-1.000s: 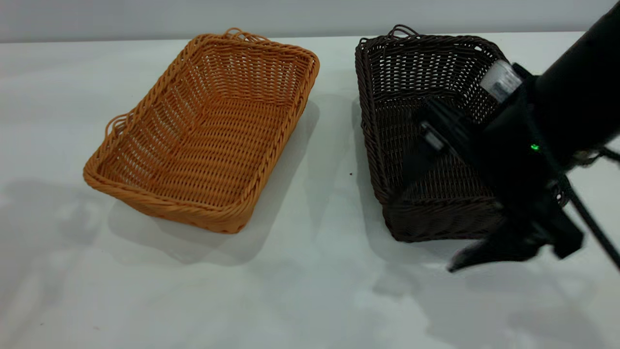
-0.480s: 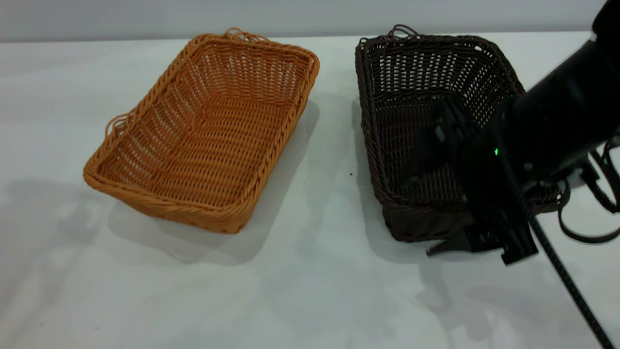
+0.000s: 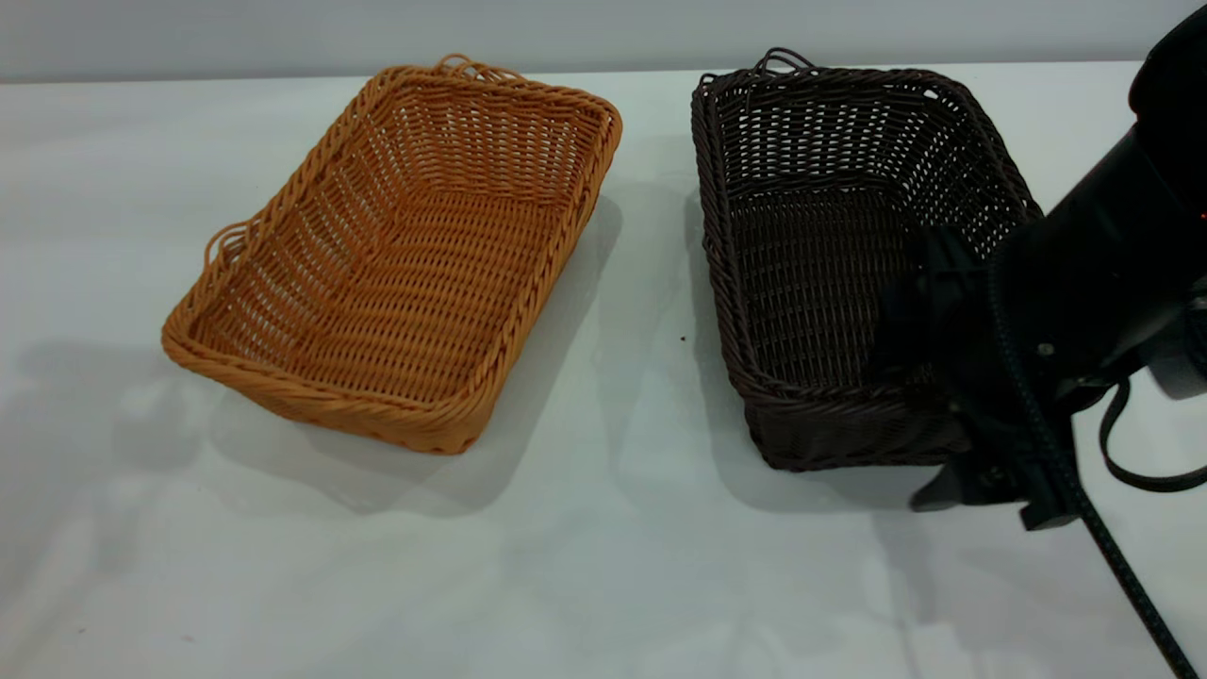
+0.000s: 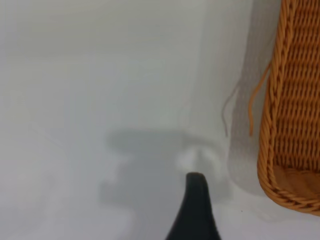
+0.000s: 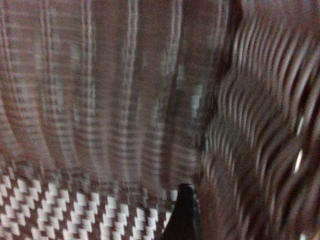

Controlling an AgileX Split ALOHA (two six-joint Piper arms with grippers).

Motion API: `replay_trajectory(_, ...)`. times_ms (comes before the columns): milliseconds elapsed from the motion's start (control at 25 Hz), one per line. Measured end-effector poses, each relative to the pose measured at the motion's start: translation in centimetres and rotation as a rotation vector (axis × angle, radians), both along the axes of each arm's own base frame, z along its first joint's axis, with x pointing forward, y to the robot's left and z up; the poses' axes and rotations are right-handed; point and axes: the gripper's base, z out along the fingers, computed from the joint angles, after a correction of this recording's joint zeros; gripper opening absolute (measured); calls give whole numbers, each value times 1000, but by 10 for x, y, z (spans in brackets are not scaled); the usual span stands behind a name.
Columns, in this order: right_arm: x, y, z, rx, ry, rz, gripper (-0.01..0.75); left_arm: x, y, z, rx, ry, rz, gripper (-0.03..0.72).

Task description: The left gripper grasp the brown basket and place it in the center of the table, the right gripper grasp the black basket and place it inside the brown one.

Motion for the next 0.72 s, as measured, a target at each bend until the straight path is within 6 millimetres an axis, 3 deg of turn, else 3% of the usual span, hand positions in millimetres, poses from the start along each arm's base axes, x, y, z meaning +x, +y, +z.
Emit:
replay_trajectory(200,1,-6,-1,-57,-9,-46,593,21,-1,-17,-3,56,3,559)
replay_trajectory(400,2,-7,-1,-63,-10,-50,593,60,-6,-46,-2,123,-9,559)
replay_trajectory(720,2,-9,-1,-88,-16,-59,593,113,-42,-105,-14,217,-75,559)
